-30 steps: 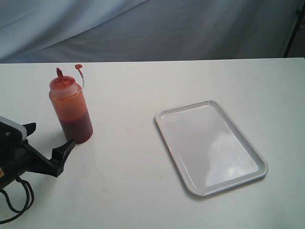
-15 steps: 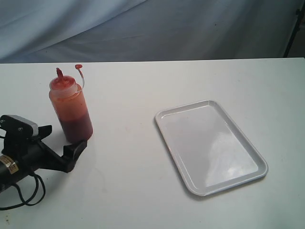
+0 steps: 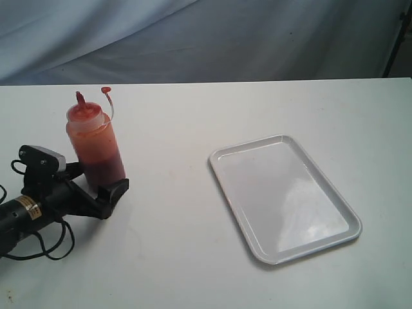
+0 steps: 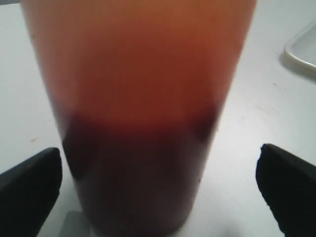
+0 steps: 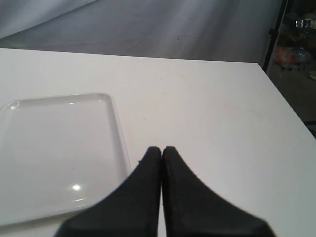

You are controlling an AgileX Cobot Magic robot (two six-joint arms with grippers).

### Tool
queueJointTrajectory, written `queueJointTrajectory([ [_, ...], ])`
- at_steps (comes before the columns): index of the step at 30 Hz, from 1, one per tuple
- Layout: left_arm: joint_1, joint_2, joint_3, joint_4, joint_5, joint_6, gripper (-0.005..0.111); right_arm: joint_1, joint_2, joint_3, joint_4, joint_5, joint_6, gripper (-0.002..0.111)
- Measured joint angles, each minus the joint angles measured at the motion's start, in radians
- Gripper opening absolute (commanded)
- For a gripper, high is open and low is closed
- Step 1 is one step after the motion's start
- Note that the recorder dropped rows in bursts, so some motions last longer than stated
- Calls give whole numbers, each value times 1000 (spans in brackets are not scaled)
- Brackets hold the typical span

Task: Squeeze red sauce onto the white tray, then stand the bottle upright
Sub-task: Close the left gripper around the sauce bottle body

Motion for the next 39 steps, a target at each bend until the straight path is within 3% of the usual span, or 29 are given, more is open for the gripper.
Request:
queueJointTrajectory([
  [19, 0, 119, -169, 48, 31, -17, 105, 0, 0, 0, 0, 0, 0, 0],
  [39, 0, 128, -221, 47, 42, -17, 105, 0, 0, 0, 0, 0, 0, 0],
])
